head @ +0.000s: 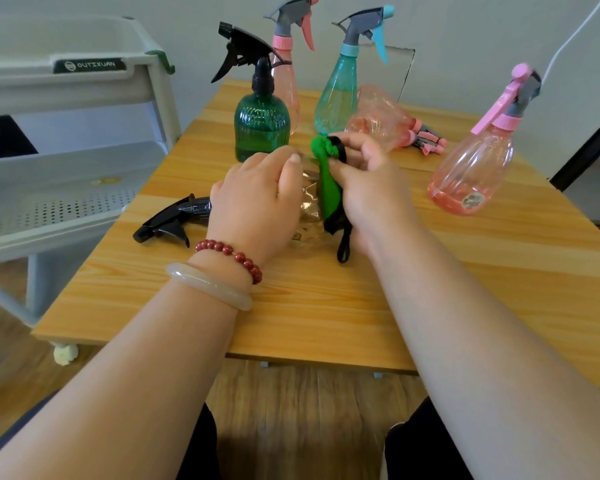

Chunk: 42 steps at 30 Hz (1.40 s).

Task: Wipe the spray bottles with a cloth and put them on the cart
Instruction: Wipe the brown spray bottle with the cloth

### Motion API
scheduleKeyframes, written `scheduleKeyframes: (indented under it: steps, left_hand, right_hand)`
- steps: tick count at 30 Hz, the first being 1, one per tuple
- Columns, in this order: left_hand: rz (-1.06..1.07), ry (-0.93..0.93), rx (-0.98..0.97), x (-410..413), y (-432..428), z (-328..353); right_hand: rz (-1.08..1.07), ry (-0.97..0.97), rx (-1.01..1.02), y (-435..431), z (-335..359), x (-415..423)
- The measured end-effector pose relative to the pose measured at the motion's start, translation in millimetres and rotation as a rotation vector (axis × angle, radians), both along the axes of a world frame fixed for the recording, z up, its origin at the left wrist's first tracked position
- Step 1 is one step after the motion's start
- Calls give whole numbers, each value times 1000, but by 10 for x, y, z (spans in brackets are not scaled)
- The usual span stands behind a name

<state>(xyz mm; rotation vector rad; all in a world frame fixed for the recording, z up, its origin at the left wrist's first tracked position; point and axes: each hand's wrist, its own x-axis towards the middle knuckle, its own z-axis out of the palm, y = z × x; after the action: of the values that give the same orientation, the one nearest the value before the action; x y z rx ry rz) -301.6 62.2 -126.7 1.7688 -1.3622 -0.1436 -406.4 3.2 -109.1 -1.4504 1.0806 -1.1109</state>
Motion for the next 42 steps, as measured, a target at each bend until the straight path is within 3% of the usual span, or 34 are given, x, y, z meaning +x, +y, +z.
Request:
scheduleKeyframes:
  steps: [8,14,19,26,33,39,42]
  left_hand:
    - [-12,0,-16,4,-2,-4]
    - [-3,24,7,-3,1,6]
    - [5,9,8,0,-5,-16]
    - [11,19,23,-7,1,-6]
    - [6,1,9,-12,0,-12]
    - [33,15,27,-5,5,-23]
    - [21,5,21,-2,-13,-17]
  right_hand:
    - [137,45,-105,509,-134,-267]
    - [-5,9,45,168,16,4]
    - [7,140,-73,472,-67,-162]
    - [-52,101,84,326,23,-48]
    - [-47,89,-17,502,-58,-150]
    - [22,396,56,378,-111,-265]
    - [6,255,19,338,-42,-227]
